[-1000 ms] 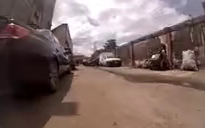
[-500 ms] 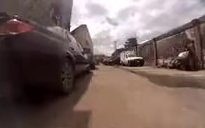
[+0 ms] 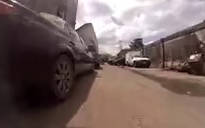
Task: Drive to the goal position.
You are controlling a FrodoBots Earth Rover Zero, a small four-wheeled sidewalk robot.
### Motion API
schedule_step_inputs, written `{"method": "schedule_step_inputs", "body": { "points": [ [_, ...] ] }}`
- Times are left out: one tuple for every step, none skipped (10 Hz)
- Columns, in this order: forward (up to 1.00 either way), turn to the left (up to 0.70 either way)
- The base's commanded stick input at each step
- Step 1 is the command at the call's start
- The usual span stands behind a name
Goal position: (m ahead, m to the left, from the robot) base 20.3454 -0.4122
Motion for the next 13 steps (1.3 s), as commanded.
{"method": "schedule_step_inputs", "body": {
  "points": [
    [0.35,-0.05],
    [0.09,-0.65],
    [0.0,-0.85],
    [-0.85,-0.34],
    [-0.85,-0.34],
    [-0.85,-0.34],
    [-0.85,-0.34],
    [-0.85,-0.34],
    [-0.85,-0.34],
    [-0.56,-0.51],
    [0.0,-0.85],
    [0.0,-0.85],
    [0.0,-0.85]
  ]
}}
